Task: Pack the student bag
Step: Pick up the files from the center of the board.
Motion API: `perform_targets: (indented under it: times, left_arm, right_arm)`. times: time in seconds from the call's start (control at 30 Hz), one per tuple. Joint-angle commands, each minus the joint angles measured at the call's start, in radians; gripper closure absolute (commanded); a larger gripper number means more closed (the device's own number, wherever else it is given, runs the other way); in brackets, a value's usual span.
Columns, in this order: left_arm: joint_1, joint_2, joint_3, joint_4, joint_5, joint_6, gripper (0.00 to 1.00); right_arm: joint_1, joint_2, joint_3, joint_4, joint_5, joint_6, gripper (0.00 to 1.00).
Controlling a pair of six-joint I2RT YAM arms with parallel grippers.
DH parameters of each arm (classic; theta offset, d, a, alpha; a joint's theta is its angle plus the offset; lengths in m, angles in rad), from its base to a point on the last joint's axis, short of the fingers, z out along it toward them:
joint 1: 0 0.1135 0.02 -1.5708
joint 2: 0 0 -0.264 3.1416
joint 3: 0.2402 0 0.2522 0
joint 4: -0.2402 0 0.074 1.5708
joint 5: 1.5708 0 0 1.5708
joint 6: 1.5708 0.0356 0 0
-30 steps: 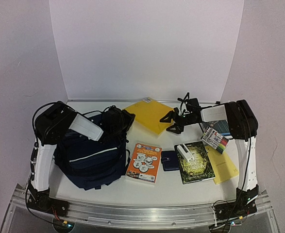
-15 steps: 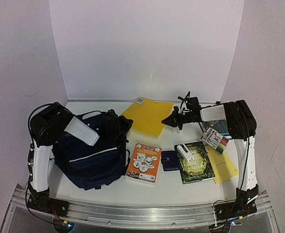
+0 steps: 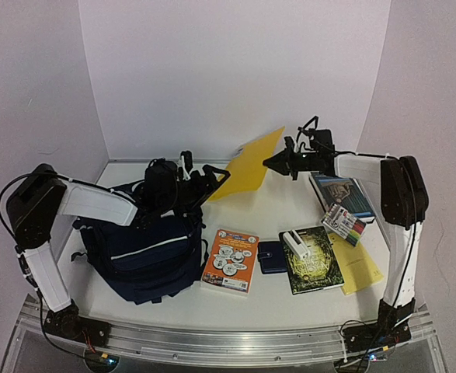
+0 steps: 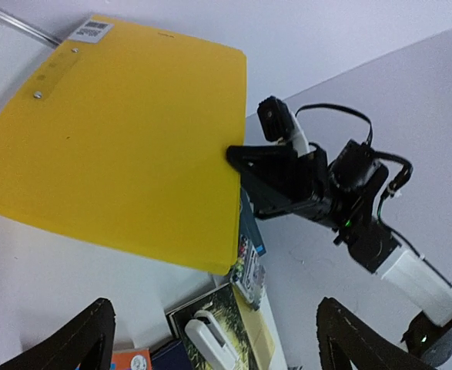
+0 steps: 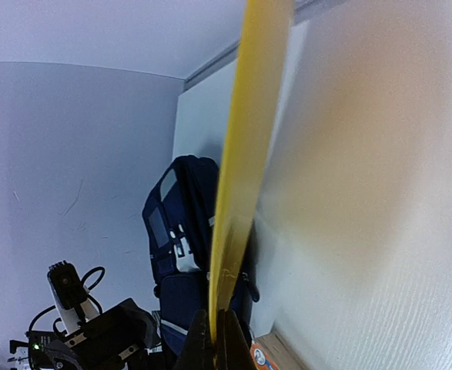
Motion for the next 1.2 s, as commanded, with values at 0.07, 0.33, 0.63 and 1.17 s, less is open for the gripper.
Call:
perform_targets:
  times: [0.07,0.33,0.63,1.17]
  left_arm:
    - [0.003,-0.201,-0.036,-0.228,0.085,0.212,0.01]
    - [0.051,-0.394,0.008,-0.516,0.113,0.417,0.0]
    - [0.138,-0.52,-0.044,-0.586,0.288,0.498,0.0]
    - [0.141,-0.443,-0.07,-0.418,0.46,0.478,0.01]
  right_arm:
    - [-0.011,-0.169,0.035,0.063,-0.12,-0.116,1.0]
    - [-0.01,-0.359,0.002,-0.266,-0.217,-0.454,1.0]
    - [-0.009,-0.541,0.012,-0.829,-0.222,-1.046,1.0]
    - [0.045,-0.708,-0.097,-0.985,-0.259,-1.171,1.0]
